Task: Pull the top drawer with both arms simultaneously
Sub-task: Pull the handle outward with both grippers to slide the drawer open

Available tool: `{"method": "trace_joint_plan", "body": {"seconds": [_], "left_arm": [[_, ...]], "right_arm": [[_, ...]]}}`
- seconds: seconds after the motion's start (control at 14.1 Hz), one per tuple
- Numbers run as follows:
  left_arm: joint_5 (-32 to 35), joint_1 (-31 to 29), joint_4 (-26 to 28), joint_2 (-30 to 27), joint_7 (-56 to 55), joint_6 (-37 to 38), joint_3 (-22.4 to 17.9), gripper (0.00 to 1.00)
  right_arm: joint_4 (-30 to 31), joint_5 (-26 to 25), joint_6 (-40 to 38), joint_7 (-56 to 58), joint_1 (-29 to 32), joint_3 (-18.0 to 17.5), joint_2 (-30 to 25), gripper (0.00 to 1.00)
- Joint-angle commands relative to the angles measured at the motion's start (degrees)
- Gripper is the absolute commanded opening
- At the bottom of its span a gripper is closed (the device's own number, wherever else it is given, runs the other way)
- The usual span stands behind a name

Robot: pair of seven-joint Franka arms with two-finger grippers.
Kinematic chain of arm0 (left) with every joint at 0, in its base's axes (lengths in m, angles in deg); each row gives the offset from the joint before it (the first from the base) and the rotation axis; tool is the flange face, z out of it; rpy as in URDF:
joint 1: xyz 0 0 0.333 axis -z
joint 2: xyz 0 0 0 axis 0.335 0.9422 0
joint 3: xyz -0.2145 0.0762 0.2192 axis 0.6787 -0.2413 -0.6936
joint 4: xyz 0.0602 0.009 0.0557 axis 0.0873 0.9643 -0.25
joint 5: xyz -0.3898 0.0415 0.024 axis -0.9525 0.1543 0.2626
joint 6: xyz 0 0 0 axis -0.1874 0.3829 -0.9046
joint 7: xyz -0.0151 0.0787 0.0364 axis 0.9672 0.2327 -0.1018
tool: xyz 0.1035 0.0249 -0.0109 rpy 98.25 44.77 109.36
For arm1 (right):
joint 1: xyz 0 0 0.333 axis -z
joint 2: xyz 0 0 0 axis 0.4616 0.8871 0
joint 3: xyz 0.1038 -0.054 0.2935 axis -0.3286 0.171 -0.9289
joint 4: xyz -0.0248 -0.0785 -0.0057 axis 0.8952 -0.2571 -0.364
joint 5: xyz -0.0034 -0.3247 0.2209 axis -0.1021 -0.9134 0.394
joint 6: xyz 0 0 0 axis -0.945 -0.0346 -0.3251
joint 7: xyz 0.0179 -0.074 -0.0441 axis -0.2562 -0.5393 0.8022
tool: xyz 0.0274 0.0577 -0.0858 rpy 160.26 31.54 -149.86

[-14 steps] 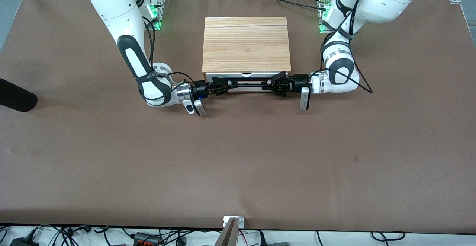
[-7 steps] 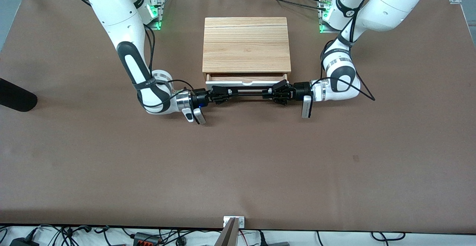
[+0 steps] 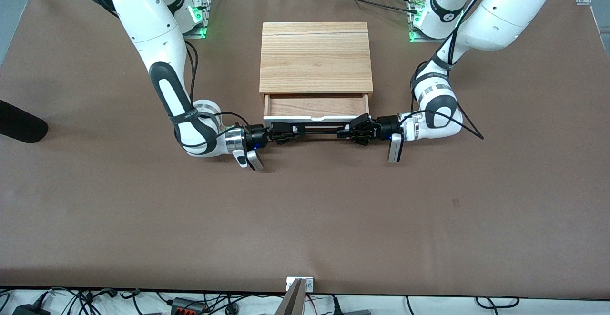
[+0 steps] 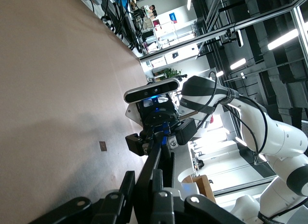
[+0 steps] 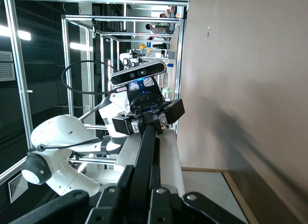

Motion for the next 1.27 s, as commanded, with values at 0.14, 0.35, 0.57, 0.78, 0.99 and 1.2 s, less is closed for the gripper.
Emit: {"method": "trace_joint_plan", "body": {"seconds": [0.14, 0.35, 0.57, 0.78, 0.99, 1.2], "left_arm": [[-0.8, -1.2, -6.7, 4.1, 2.0, -1.3, -1.2, 0.01], [-0.7, -1.2, -7.6, 4.3, 2.0, -1.4, -1.2, 0.03], [0.1, -1.1, -7.4, 4.3, 2.0, -1.4, -1.2, 0.5], [0.9, -1.2, -7.2, 4.8, 1.9, -1.4, -1.2, 1.0], [0.9, -1.3, -7.1, 4.7, 0.7, -1.3, -1.2, 1.0], [2.0, -1.4, -7.0, 4.3, -3.1, -1.3, -1.2, 1.0]], "right_arm": [[-6.2, 0.7, 2.7, -1.2, -1.1, -1.0, 4.2, 0.06], [-6.9, 0.6, 2.8, -2.4, -1.1, -1.0, 4.2, 0.06], [-6.9, 0.6, 2.9, -2.4, -1.1, -1.0, 4.2, 0.06], [-6.9, 0.6, 2.7, -4.2, -1.1, -1.0, 4.2, 0.99], [-8.2, 0.5, 2.6, -7.8, -1.0, -0.8, 3.7, 1.0], [-9.8, 0.2, 2.7, -9.6, -0.7, -0.7, 3.7, 1.0]]}}
